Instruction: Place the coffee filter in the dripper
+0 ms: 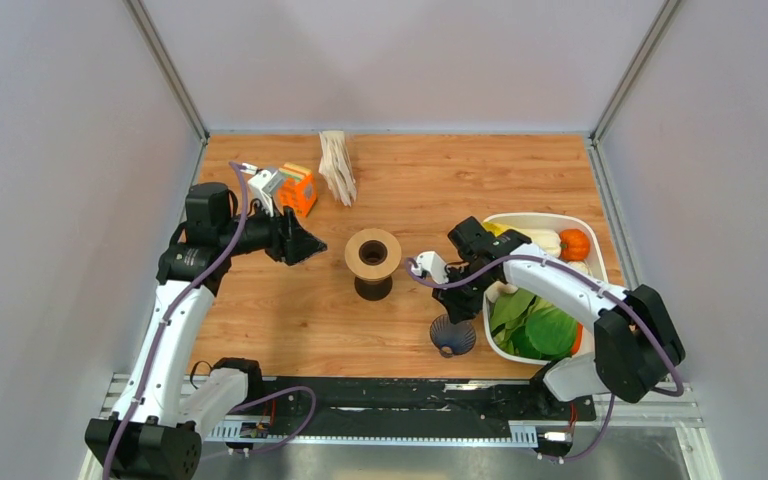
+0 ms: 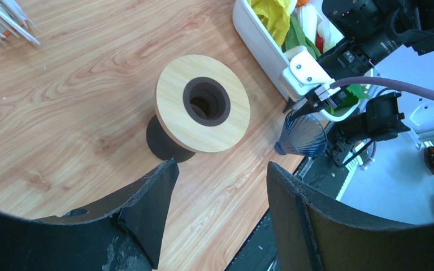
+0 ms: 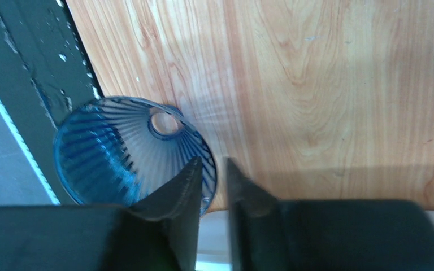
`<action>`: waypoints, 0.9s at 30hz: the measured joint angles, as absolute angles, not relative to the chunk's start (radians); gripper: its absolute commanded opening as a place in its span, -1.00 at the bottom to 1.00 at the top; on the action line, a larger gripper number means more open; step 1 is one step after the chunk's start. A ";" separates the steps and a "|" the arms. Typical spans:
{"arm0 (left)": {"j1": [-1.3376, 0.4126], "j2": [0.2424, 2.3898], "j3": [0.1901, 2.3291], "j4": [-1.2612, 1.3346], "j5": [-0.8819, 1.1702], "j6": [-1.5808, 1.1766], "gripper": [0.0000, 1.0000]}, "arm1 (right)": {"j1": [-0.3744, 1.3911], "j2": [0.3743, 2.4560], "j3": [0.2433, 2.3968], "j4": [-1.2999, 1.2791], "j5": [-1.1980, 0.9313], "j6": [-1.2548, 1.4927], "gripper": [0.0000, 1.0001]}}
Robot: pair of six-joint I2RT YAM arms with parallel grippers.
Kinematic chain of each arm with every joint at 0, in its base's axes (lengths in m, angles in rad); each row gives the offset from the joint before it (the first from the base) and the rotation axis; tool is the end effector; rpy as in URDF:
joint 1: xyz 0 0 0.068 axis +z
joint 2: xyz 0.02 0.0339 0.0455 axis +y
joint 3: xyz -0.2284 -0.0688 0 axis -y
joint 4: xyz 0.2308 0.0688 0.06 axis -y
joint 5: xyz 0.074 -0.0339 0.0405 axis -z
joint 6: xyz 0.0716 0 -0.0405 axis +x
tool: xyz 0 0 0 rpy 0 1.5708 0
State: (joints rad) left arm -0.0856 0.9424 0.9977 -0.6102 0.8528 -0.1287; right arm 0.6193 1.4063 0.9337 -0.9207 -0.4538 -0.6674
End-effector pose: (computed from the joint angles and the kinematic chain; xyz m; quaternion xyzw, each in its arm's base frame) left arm 0.2104 -0.0722 0.3071 0.1840 0.7997 -0.4067 0.4016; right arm 0.1771 0.1648 0.1510 -0.5982 0.7646 0.2219 0.0917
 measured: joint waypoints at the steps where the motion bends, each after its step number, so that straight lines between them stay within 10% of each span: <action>1: -0.086 0.942 0.998 -0.609 0.850 -0.130 0.38 | 0.620 1.409 0.934 -0.920 -0.458 -0.668 -0.95; 27: -0.085 0.877 0.998 -0.609 0.776 -0.192 0.38 | 0.626 1.787 2.002 -1.266 -0.656 -0.398 -1.00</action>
